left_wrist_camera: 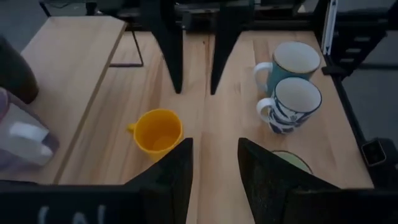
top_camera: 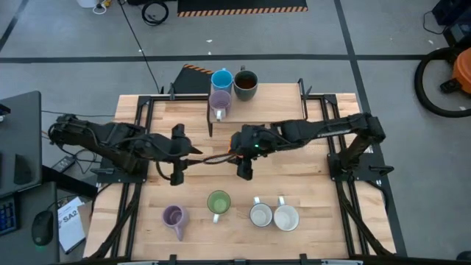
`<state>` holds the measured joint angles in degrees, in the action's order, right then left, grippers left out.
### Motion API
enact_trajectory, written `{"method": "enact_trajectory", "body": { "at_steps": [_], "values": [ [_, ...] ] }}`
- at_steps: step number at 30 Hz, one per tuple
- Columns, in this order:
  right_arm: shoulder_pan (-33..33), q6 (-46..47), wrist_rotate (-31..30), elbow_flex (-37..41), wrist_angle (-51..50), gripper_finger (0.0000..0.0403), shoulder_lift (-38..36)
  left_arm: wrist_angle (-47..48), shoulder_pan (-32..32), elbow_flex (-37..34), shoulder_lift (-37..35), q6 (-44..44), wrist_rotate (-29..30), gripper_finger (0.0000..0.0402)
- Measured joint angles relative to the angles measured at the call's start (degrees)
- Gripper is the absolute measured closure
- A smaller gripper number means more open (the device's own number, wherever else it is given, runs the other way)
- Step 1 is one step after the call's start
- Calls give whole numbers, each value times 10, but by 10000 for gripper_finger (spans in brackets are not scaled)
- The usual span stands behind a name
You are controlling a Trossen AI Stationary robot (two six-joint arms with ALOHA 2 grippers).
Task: Place coffee mugs
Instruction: Put the yellow mug on the shelf
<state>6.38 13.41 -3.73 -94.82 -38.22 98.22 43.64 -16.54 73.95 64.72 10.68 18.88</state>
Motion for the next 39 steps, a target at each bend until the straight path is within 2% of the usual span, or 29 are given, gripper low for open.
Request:
{"method": "enact_trajectory", "body": {
  "at_steps": [6, 10, 15, 19, 26, 28, 34, 39],
  "values": [
    [-20, -21, 9, -45, -62, 231, 46, -79, 7, -113, -93, 43, 4, 269],
    [-28, -29, 9, -46, -71, 231, 75, -113, 7, -179, -150, 82, 43, 269],
    [-32, -30, 15, -46, -97, 221, 119, -124, 7, -238, -211, 171, 86, 269],
    [-33, -31, 19, -46, -119, 202, 145, -122, 7, -249, -244, 213, 94, 269],
    [-45, -48, -10, -46, -133, 173, 182, -138, 7, -249, -290, 218, 134, 269],
    [-50, -50, -25, -46, -135, 173, 195, -155, 7, -249, -300, 218, 140, 269],
    [-64, -64, -14, -44, -131, 181, 216, -230, 7, -249, -307, 217, 137, 269],
    [-74, -82, -7, -43, -127, 205, 218, -275, 7, -249, -306, 203, 135, 269]
  ]
}}
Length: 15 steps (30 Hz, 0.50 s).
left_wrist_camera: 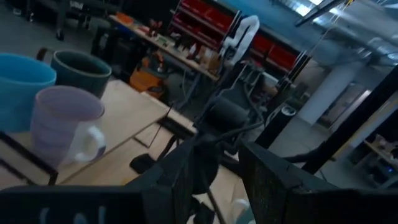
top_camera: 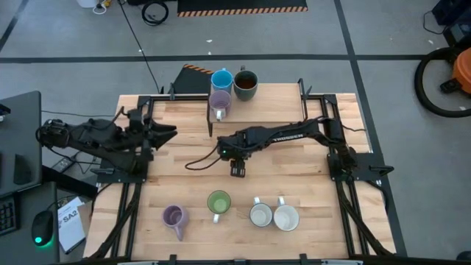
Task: Place coffee mugs
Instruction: Put the yellow mug on the shelf
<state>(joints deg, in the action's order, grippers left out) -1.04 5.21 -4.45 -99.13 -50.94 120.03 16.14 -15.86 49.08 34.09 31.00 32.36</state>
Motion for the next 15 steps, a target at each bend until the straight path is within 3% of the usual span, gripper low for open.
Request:
{"method": "enact_trajectory", "body": {
  "at_steps": [15],
  "values": [
    [-8, -7, 40, 7, -23, 331, 0, -24, 0, 0, 0, -32, 25, 269]
  ]
}}
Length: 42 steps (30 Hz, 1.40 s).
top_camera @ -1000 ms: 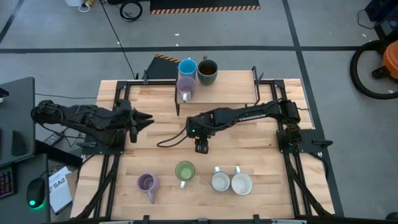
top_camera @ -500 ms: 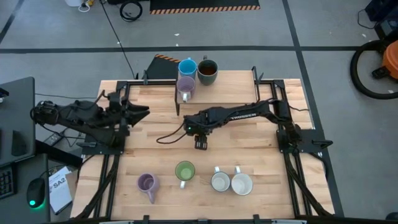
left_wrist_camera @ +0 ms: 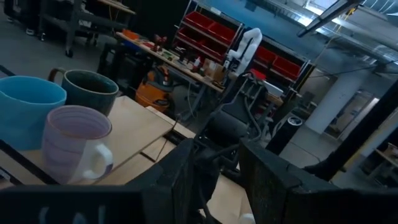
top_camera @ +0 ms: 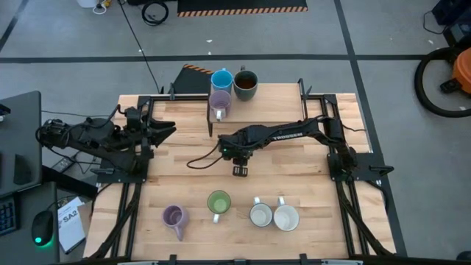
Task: Place coffee mugs
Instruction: Put the yellow mug on the shelf
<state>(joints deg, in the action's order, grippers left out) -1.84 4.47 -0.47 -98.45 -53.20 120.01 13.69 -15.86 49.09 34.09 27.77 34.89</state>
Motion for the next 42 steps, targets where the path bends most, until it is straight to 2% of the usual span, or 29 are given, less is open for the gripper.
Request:
{"method": "enact_trajectory", "body": {
  "at_steps": [6, 11, 15, 22, 33, 42],
  "values": [
    [9, -12, 25, 0, -26, 373, -9, 1, 0, 0, 0, -32, 14, 269],
    [20, -41, 27, 1, -50, 367, -22, 1, 0, 0, -1, -36, 45, 269],
    [27, -57, 18, 1, -64, 359, -43, 0, 0, 0, -1, -35, 45, 269],
    [35, -86, 18, 1, -86, 370, -95, -1, 0, 0, -1, -14, 45, 269],
    [48, -209, 16, 1, -158, 366, -200, -2, 0, 0, 0, -14, 35, 269],
    [28, -264, -38, 0, -210, 364, -260, 1, 0, 0, 0, -15, 34, 269]
  ]
}}
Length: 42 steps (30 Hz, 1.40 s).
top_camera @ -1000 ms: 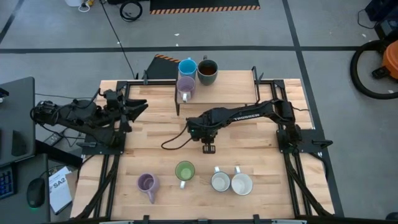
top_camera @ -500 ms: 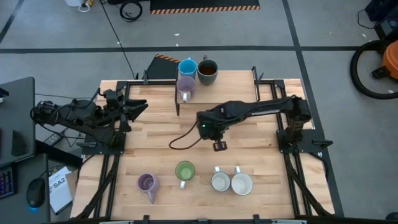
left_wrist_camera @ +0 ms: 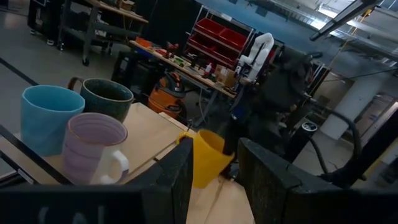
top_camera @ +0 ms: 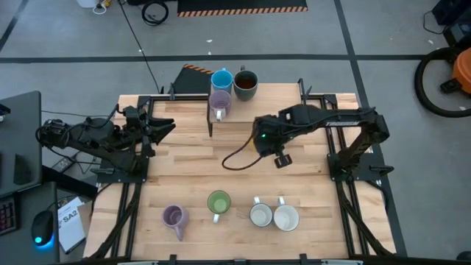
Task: Place coffee mugs
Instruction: Put the yellow mug on the shelf
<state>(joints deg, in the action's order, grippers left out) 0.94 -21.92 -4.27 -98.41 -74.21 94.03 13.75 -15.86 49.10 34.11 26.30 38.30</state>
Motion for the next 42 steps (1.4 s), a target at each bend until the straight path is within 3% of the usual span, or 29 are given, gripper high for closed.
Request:
{"method": "enact_trajectory", "body": {
  "at_steps": [10, 27, 31, 42],
  "values": [
    [-54, -63, -13, 0, -7, 364, -33, 12, 0, 0, 0, 0, 0, 269],
    [-229, -164, -2, 0, -10, 372, -33, 0, 1, 0, 31, 14, -11, 269],
    [-265, -172, 20, 0, -12, 373, -33, 0, 16, 0, 30, 31, -13, 269],
    [-321, -197, 43, -4, -11, 373, -32, 38, 114, 34, 62, 17, -88, 269]
  ]
}}
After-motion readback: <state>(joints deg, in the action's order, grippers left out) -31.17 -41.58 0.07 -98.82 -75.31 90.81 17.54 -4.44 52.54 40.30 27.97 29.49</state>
